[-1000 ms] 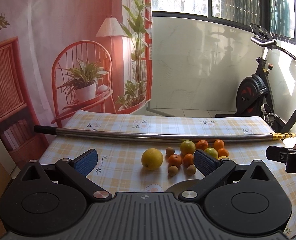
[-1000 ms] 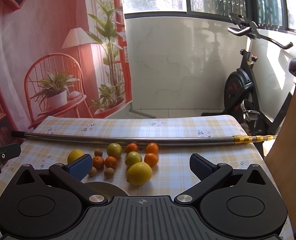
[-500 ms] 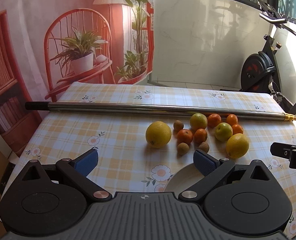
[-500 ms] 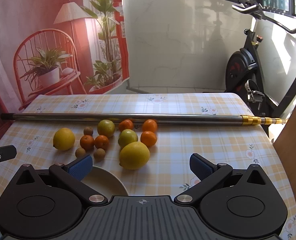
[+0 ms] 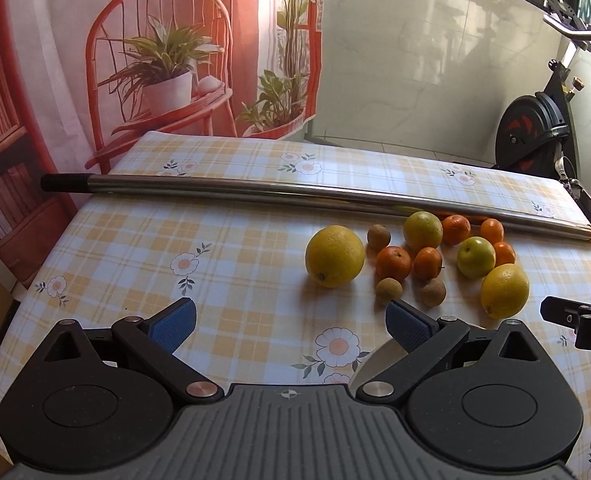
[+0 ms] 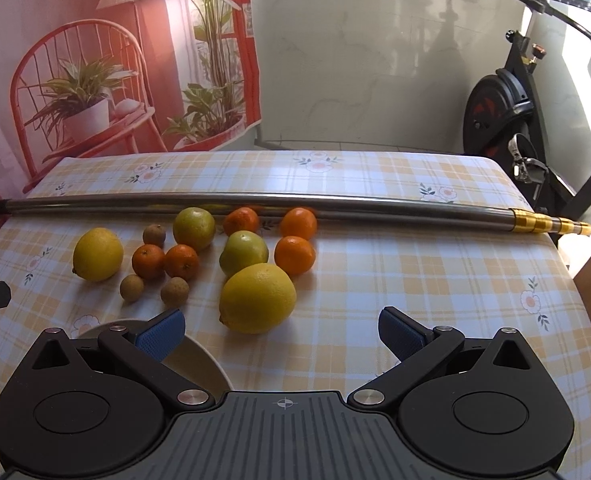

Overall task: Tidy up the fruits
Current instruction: 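Move both tools forward toward the cluster of fruit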

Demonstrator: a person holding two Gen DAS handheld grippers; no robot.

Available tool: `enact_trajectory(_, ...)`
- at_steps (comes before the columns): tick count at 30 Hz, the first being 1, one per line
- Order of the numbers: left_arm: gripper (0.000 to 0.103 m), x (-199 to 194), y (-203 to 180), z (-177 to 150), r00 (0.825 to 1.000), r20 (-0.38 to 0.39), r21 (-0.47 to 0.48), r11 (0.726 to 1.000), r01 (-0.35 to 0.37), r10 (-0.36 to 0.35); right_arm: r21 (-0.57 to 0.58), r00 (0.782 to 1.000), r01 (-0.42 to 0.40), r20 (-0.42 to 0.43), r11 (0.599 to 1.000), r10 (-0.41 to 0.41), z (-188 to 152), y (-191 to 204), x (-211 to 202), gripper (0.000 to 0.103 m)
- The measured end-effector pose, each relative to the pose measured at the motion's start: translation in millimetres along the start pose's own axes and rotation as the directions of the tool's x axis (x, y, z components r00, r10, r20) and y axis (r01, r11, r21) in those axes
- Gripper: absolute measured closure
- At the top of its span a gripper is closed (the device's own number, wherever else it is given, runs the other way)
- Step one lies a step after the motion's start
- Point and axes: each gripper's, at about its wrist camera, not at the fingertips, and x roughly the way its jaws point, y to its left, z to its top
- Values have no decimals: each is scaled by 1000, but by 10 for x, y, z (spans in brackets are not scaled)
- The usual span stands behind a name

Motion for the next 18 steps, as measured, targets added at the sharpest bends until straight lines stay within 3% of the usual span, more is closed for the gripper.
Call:
enact_trajectory(8,8,204,6,25,1000,-27,7,1000,-13,13,-45,999,-48,-23,998,47,15,-100,236,0)
enact_trajectory(18,8,310,-44,14,999,-44,18,1000,-1,1,-111,994,-95,-61,989,89,117,29,627,16)
